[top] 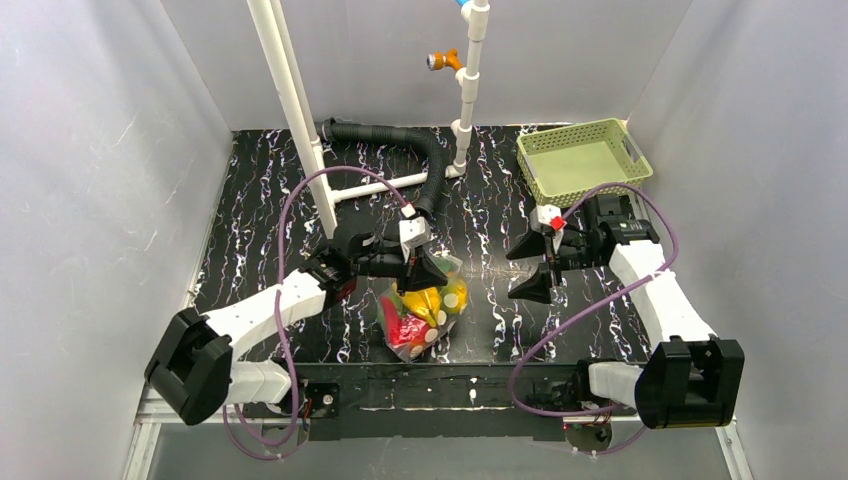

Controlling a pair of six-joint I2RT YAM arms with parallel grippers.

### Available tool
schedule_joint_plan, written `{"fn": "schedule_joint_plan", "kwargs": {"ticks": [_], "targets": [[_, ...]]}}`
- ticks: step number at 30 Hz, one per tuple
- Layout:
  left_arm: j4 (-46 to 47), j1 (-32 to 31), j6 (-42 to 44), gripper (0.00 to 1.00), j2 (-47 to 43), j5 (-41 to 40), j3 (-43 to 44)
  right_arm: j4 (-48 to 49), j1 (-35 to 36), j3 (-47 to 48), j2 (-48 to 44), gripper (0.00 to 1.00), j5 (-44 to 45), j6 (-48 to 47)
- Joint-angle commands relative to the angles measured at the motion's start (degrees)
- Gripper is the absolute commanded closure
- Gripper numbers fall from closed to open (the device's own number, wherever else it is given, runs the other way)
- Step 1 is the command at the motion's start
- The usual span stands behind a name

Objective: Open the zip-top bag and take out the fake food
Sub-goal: Pick up the zipper food storage bag at the center of the board.

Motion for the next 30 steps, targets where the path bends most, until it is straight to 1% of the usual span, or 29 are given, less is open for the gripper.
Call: {"fn": "schedule_joint_plan", "kwargs": {"ticks": [1,4,7,12,16,19,20,24,30], "targets": [[-7.47,0.02,5.43,1.00,-5.30,-0.86,0.24,-3.17,3.82,7.43,1.85,0.00,4.72,-5.72],[-7.32,-0.02,5.39,1.00,-5.41,-0.62,-0.14,-8.30,4.68,12.32,4.99,0.00,5.33,-10.46],[-6.72,-0.01,4.82,1.00,-5.23,0.36,-0.01,-9.20,6.87,15.72,7.35,0.00,7.17,-12.44],[-8.99,-0.03,5.85,1.00,-6.75,2.63,1.04,-10.17,14.72,20.65,10.89,0.00,10.86,-15.86],[-10.83,0.00,6.37,1.00,-8.22,3.42,1.89,-7.74,21.10,23.34,14.50,0.00,13.60,-15.87],[-10.93,0.02,6.05,1.00,-8.84,3.85,1.98,-6.82,23.44,26.16,17.56,0.00,12.73,-14.31],[-10.92,0.02,5.97,1.00,-8.97,3.89,2.00,-6.97,23.90,27.15,18.60,0.02,12.25,-13.68],[-10.44,0.01,5.53,1.00,-9.37,4.24,1.77,-6.55,27.50,27.09,19.89,0.16,11.71,-11.97],[-10.49,0.01,5.48,1.00,-10.24,3.09,1.41,-6.90,31.09,24.49,20.63,0.48,11.52,-9.44]]}}
